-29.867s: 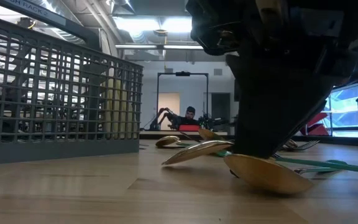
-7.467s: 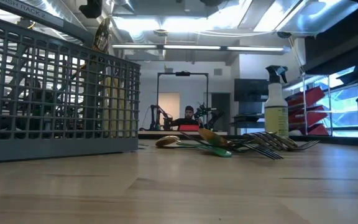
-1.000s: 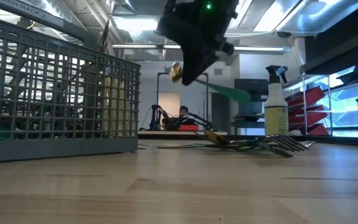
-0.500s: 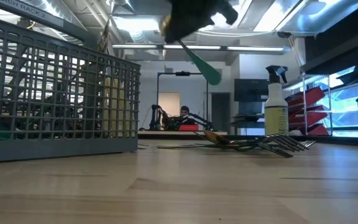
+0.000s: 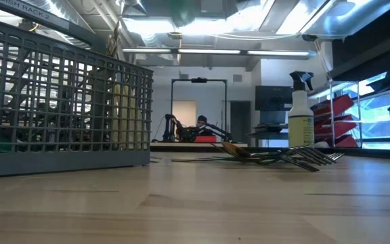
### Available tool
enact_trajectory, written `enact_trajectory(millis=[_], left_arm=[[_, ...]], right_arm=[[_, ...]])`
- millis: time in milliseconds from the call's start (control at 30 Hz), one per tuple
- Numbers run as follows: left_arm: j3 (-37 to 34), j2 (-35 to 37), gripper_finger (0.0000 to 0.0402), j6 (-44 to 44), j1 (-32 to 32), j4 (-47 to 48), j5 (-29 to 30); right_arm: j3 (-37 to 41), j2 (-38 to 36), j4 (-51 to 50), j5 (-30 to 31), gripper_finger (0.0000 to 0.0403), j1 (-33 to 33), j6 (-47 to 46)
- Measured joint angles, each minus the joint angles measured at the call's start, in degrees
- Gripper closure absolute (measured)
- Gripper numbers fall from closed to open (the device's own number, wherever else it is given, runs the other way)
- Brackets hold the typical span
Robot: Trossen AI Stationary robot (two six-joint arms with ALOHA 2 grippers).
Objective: Sort silverware
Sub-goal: Put the spoon into the silverware tray
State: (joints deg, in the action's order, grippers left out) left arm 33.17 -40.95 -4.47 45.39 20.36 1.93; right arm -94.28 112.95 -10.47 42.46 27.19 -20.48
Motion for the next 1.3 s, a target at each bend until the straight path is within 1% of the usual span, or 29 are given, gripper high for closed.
enact_trajectory(millis=[133, 200, 300, 333, 400, 467, 633, 700, 867, 1033, 1200, 1233, 1300], left_arm=[[0.0, 0.0, 0.0261, 0.0, 0.0, 0.0, 0.0], [0.0, 0.0, 0.0261, 0.0, 0.0, 0.0, 0.0], [0.0, 0.0, 0.0261, -0.1, 0.0, 0.0, 0.0], [0.0, 0.0, 0.0261, -1.0, 0.0, 0.0, 0.0], [0.0, 0.0, 0.0261, -5.6, 0.0, -0.4, -0.2], [0.0, 0.0, 0.0261, -8.2, 0.0, -0.4, -0.3], [-0.1, 0.0, 0.0261, -8.1, 0.0, -1.7, -0.1], [-0.3, -0.2, 0.0261, -6.2, 0.0, -4.8, 0.3], [-0.2, -0.1, 0.0261, -1.2, 0.0, -20.0, 0.6], [-0.2, -0.2, 0.0261, -4.0, 0.0, -30.5, 0.2], [-0.1, -0.2, 0.0261, -1.8, 0.0, -37.7, -0.2], [-0.1, -0.5, 0.0261, -0.4, 0.0, -39.0, 0.3], [0.0, -1.7, 0.0261, 3.0, 0.0, -42.6, 3.5]], right_arm=[[0.0, 0.0, 3.3, -0.2, 0.0403, 0.7, 1.4], [0.0, 0.0, 5.4, -2.3, 0.0403, 0.8, 2.1], [0.0, 0.0, 9.8, -7.1, 0.0403, 0.6, 3.9], [0.0, 0.0, 11.2, -8.5, 0.0403, 0.6, 4.4], [0.0, 0.0, 13.4, -10.9, 0.0403, 0.6, 5.7], [0.0, 0.0, 14.4, -12.4, 0.0403, 0.6, 6.7], [0.0, 0.1, 14.6, -13.6, 0.0403, 0.6, 7.3], [0.0, 0.2, 14.6, -13.6, 0.0403, 0.6, 7.4], [0.0, 0.2, 14.7, -13.6, 0.0403, 0.6, 7.5], [0.0, 0.2, 14.7, -13.6, 0.0403, 0.6, 7.5], [0.0, 0.2, 14.9, -13.8, 0.0403, 0.6, 7.8], [0.0, 0.2, 15.2, -14.3, 0.0403, 0.6, 8.3], [0.0, 0.2, 16.4, -15.6, 0.0403, 0.6, 9.3]])
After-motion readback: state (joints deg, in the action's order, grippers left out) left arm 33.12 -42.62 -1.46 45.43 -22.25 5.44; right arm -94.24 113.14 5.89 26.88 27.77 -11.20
